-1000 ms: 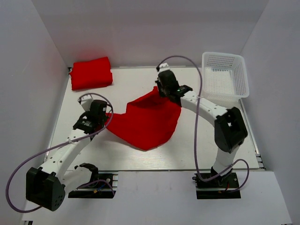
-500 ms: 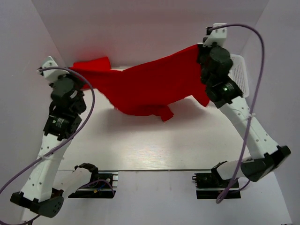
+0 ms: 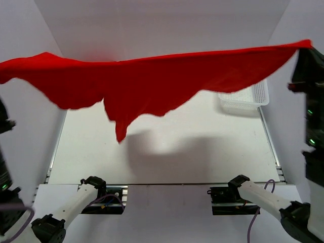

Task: Fold and stack the t-shirts
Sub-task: Flatten out the tshirt

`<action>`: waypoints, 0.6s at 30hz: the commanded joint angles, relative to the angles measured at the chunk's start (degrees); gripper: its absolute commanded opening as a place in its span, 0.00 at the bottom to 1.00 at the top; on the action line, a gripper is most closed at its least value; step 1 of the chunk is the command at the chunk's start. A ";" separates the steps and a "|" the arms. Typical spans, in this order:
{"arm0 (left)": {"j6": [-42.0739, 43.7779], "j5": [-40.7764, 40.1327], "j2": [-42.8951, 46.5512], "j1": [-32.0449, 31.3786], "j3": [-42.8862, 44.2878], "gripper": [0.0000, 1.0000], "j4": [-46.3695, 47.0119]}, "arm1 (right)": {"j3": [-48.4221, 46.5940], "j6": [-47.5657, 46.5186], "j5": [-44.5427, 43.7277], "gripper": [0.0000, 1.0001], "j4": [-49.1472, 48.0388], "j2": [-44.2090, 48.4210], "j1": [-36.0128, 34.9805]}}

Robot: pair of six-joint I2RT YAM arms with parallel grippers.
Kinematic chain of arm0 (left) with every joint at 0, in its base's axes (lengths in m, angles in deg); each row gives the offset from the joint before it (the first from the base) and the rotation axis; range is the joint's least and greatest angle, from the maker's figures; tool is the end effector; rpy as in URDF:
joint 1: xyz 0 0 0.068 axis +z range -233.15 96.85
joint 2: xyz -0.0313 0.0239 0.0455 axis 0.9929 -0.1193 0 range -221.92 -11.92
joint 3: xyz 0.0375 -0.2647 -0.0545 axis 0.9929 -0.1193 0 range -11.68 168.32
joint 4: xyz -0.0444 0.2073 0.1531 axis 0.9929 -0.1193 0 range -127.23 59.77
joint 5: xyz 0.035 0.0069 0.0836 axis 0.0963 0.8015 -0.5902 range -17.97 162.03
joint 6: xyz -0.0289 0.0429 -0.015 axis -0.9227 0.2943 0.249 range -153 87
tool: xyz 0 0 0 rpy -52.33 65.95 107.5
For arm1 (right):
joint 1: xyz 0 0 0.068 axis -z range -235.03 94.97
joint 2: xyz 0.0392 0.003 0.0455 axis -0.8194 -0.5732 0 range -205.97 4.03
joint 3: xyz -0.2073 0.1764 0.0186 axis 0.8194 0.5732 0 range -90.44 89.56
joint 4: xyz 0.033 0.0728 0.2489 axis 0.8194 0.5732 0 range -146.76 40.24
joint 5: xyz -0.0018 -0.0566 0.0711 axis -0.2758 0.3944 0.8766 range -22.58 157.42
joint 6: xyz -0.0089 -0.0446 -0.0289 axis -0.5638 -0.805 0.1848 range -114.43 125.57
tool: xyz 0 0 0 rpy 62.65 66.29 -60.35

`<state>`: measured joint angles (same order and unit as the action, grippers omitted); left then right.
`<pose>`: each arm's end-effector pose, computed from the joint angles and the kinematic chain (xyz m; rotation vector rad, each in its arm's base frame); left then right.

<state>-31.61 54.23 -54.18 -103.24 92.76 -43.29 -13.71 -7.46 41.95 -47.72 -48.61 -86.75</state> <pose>-0.0371 0.0251 0.6173 -0.1605 0.7516 -0.1994 0.0490 0.0122 0.6213 0.0700 0.9262 0.1146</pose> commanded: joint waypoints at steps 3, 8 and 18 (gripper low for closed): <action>5.03 9.71 -6.68 0.32 13.57 0.00 -4.07 | -2.12 0.47 5.95 0.00 3.88 4.74 0.61; 7.05 9.37 -11.00 0.32 15.36 0.00 -3.91 | 1.12 1.52 5.18 0.00 3.19 4.13 0.70; 12.59 -3.62 -24.78 0.15 -7.40 0.00 9.18 | 24.85 5.39 -12.13 0.00 -14.12 -7.81 0.96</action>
<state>-21.80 57.88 -70.85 -103.83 90.84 -36.60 6.66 -3.77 39.15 -54.17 -50.71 -86.45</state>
